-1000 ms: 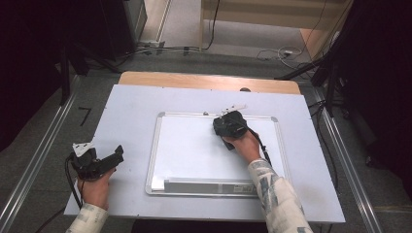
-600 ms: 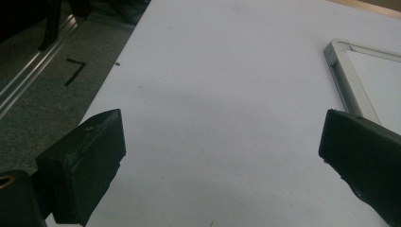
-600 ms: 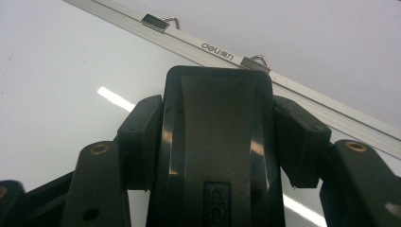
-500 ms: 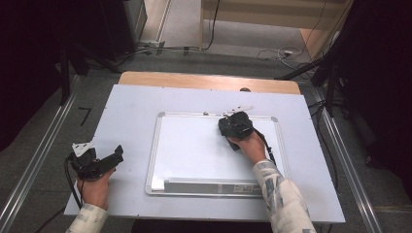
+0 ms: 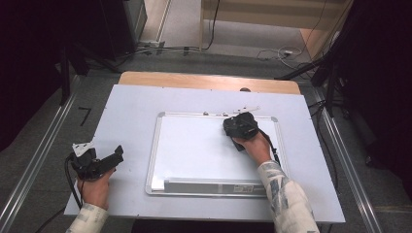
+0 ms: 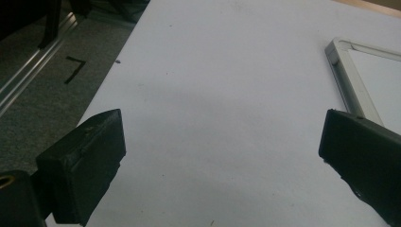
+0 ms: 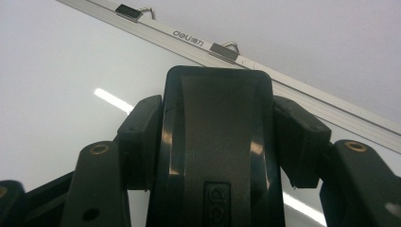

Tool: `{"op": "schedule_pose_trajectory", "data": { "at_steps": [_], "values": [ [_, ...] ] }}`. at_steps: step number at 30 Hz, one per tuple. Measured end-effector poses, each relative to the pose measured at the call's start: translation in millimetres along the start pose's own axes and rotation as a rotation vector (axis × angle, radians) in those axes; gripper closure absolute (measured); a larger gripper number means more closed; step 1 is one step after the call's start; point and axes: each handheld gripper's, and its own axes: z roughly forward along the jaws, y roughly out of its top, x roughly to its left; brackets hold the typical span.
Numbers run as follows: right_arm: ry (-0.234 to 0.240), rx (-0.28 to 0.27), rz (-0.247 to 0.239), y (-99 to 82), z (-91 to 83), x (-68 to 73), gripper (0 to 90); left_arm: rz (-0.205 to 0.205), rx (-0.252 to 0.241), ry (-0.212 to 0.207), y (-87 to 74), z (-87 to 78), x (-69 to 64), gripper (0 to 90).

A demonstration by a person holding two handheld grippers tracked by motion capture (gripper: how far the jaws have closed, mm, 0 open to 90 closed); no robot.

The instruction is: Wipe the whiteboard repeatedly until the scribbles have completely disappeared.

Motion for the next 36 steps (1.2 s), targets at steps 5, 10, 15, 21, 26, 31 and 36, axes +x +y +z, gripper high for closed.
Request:
{"op": "schedule_pose_trajectory", "data": {
  "at_steps": [5, 10, 15, 21, 26, 31, 36],
  "values": [
    [-0.003, 0.002, 0.008, -1.9, -1.7, -4.0, 38.1, -0.001, 0.0, 0.001, -0.1, 0.2, 0.0, 1.4],
    [-0.01, 0.003, 0.014, -4.1, -3.7, -9.2, 38.1, -0.001, 0.0, 0.0, -0.1, 0.3, -0.2, 1.4],
    [-0.018, 0.004, 0.019, -6.5, -5.8, -14.5, 38.1, -0.002, 0.0, 0.0, -0.2, 0.3, -0.3, 1.4],
    [-0.025, 0.005, 0.025, -8.8, -7.9, -19.5, 38.1, -0.001, 0.001, 0.0, -0.2, 0.4, -0.4, 1.4],
    [-0.03, 0.009, 0.033, -10.7, -9.9, -23.9, 38.1, -0.002, 0.001, 0.001, -0.2, 0.4, -0.1, 1.4],
    [-0.034, 0.007, 0.035, -12.0, -10.7, -26.2, 38.1, -0.002, 0.0, 0.0, -0.1, 0.3, -0.2, 1.4],
    [-0.037, 0.007, 0.04, -13.0, -11.6, -29.5, 38.0, -0.002, 0.0, 0.001, -0.1, 0.2, 0.0, 1.4]
  ]
}}
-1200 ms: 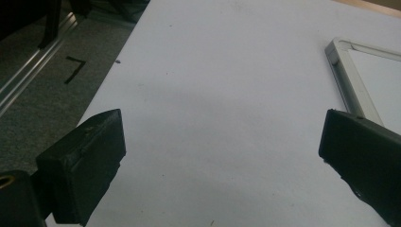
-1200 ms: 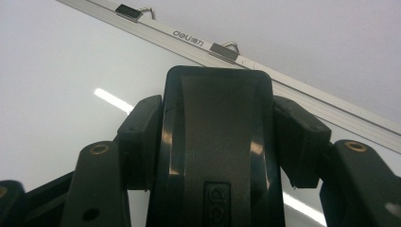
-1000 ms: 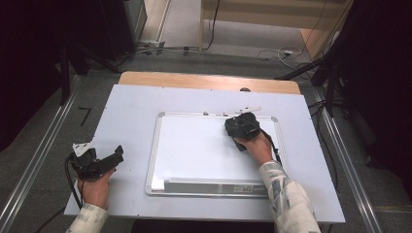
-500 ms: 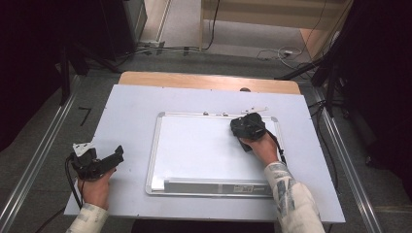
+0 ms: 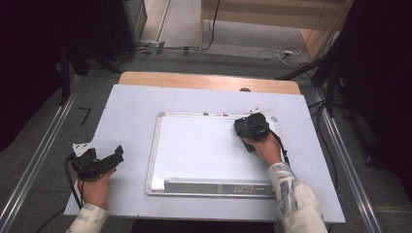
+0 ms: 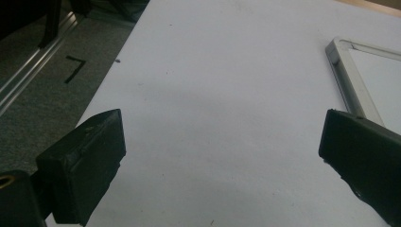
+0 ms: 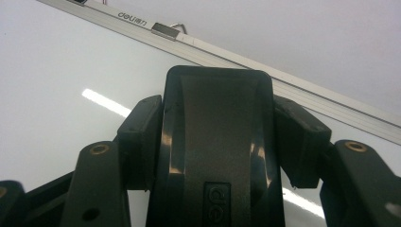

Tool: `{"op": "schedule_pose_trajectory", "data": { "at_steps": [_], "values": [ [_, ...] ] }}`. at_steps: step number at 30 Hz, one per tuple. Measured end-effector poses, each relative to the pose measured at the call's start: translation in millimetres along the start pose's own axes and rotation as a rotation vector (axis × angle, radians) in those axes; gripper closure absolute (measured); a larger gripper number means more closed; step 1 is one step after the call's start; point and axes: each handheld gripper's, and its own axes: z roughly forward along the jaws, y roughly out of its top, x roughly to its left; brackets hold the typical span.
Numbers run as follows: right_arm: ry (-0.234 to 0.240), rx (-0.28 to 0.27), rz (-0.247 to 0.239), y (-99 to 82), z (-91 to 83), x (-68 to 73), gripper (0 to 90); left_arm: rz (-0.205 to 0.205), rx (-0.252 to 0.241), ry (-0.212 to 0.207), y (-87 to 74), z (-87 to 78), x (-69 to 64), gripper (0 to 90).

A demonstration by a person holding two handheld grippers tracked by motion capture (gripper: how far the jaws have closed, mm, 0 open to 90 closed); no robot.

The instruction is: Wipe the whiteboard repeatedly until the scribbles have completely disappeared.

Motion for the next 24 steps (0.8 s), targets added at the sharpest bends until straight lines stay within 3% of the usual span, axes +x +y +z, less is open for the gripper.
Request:
{"op": "schedule_pose_trajectory", "data": {
  "at_steps": [24],
  "values": [
    [-0.017, 0.004, 0.016, -3.0, -2.8, -11.2, 37.9, -0.001, 0.002, -0.001, 0.0, 0.3, -0.1, 1.3]
  ]
}}
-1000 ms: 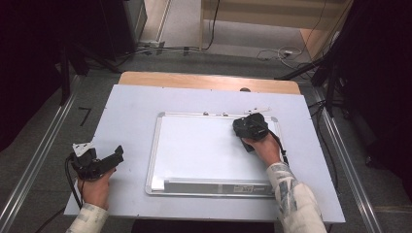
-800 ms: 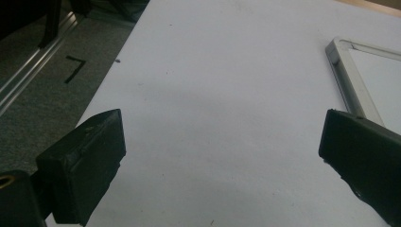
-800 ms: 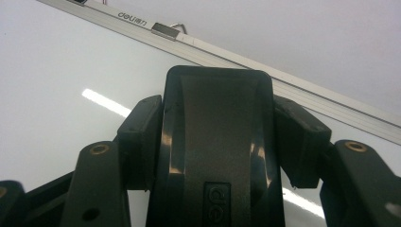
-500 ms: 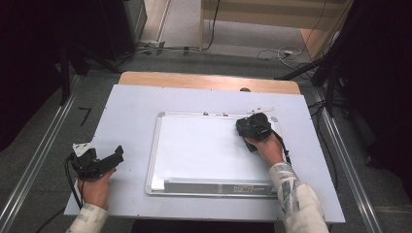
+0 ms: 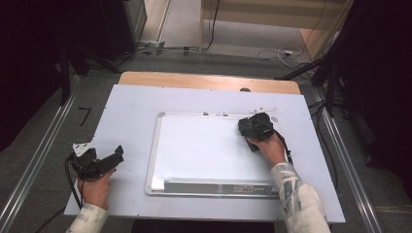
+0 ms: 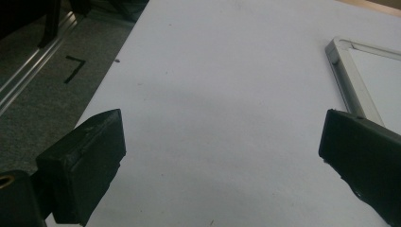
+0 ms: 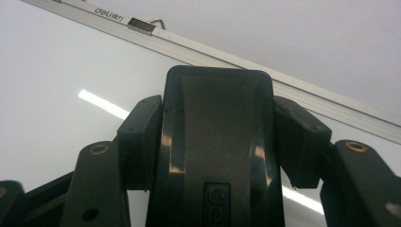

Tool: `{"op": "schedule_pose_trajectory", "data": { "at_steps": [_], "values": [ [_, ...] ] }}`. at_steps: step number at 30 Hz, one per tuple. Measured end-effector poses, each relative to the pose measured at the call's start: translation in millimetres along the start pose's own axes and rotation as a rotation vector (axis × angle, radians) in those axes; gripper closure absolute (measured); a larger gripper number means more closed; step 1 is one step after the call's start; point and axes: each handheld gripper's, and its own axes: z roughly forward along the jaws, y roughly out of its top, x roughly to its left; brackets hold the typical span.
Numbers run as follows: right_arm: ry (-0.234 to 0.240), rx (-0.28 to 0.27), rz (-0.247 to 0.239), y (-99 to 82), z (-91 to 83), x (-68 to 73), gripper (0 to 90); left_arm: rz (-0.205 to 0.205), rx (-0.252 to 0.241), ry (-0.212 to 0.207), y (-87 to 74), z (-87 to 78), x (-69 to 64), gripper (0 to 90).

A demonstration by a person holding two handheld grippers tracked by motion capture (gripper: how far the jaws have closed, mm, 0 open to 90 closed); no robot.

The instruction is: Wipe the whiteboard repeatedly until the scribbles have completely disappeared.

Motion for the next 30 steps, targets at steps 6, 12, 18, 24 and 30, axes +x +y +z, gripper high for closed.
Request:
{"op": "schedule_pose_trajectory", "data": {
  "at_steps": [6, 12, 18, 24, 30],
  "values": [
    [-0.001, -0.001, 0.006, -0.6, -0.4, -2.5, 37.9, -0.001, -0.001, 0.0, 0.0, 0.1, 0.2, 1.4],
    [-0.001, 0.001, 0.011, -0.4, -0.5, -2.6, 37.8, 0.001, 0.002, 0.002, 0.1, 0.5, 0.2, 1.4],
    [-0.02, 0.01, 0.001, 0.5, -1.9, -3.1, 37.9, 0.001, 0.004, 0.0, 0.5, 1.2, 0.2, 1.4],
    [-0.028, -0.023, 0.036, 5.3, -14.4, -9.5, 37.8, 0.001, 0.004, 0.002, 0.7, 3.0, -1.0, 1.4],
    [-0.04, -0.037, 0.037, 8.6, -24.0, -13.9, 37.8, 0.004, 0.003, 0.001, 0.6, 1.7, -1.3, 1.4]
  ]
}}
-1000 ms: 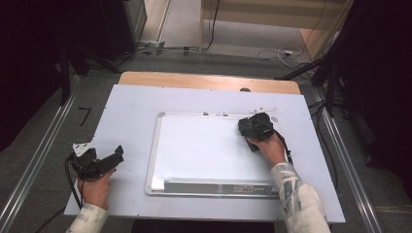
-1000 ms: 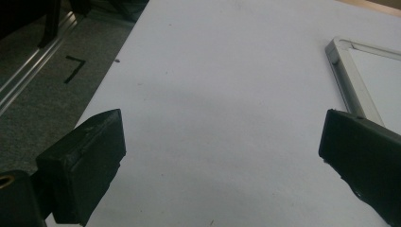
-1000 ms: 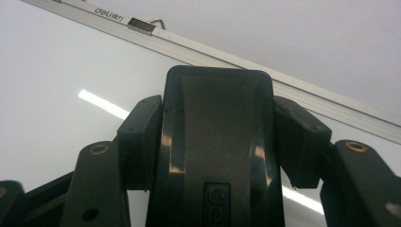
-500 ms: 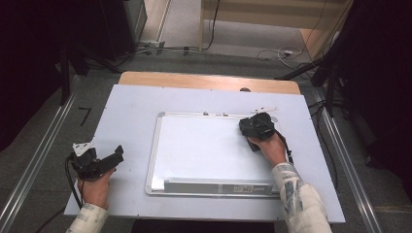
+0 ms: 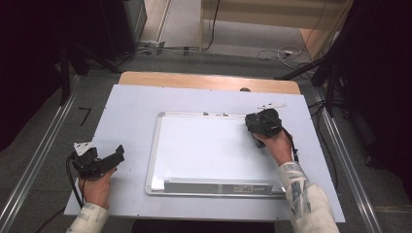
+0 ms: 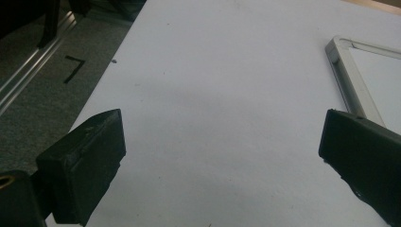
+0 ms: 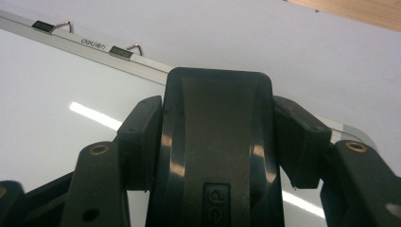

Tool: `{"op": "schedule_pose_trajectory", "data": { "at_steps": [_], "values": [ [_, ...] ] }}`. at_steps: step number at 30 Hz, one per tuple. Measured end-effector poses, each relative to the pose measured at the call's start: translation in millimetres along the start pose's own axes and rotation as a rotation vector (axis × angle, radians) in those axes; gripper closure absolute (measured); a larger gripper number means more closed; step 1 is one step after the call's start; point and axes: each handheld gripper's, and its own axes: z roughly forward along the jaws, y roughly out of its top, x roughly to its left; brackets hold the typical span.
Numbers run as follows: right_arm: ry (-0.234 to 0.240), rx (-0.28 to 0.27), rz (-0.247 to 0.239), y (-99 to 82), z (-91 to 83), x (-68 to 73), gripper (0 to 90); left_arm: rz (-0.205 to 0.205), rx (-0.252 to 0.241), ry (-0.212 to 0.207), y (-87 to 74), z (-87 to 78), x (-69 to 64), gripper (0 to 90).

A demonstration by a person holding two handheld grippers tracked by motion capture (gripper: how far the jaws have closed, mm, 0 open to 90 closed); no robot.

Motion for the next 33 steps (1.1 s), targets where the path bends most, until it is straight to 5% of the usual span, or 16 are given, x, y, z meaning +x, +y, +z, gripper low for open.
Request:
{"op": "schedule_pose_trajectory", "data": {
  "at_steps": [33],
  "values": [
    [0.009, -0.047, 0.046, -2.0, -20.6, -6.5, 37.8, -0.002, 0.001, 0.0, -0.3, 0.1, -0.2, 1.3]
  ]
}}
